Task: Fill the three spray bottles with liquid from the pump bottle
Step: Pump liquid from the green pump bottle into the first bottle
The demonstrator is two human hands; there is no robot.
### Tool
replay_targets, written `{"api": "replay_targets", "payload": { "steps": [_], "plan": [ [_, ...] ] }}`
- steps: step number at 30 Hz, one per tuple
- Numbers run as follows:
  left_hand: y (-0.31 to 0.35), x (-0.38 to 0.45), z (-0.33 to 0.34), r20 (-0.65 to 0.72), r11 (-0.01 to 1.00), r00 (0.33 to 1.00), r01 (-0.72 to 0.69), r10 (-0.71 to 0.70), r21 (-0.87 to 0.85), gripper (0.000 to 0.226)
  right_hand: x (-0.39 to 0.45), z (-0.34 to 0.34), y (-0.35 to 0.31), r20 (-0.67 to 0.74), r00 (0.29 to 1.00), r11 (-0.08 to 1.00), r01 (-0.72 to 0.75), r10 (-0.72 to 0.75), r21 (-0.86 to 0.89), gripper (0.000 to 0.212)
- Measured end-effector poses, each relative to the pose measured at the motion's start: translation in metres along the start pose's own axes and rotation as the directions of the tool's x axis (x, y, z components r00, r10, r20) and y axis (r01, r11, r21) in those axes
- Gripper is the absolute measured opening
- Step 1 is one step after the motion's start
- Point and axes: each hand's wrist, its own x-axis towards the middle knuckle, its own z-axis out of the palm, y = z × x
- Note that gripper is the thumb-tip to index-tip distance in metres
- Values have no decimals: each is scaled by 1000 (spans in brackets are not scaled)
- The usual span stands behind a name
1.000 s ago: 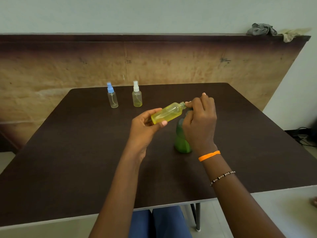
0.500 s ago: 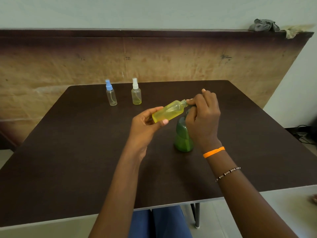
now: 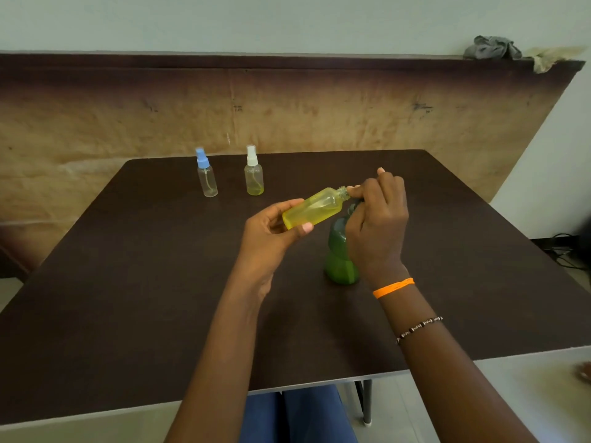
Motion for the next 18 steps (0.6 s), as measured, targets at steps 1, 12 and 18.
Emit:
{"api": "replay_targets", "payload": {
  "steps": [1, 12, 18],
  "plan": [
    [1, 0, 0, 0, 1000, 1000, -4, 4, -1, 36, 3, -2, -2, 32, 999, 1000, 1, -1, -12, 26],
    [0, 1, 2, -8, 1000, 1000, -7, 7, 23, 37, -4, 3, 3, -62, 998, 1000, -11, 11, 1, 30],
    [2, -2, 2, -3, 1000, 1000, -9, 9, 4, 36, 4, -4, -1, 6, 1000, 1000, -10, 11, -19, 27]
  ]
}}
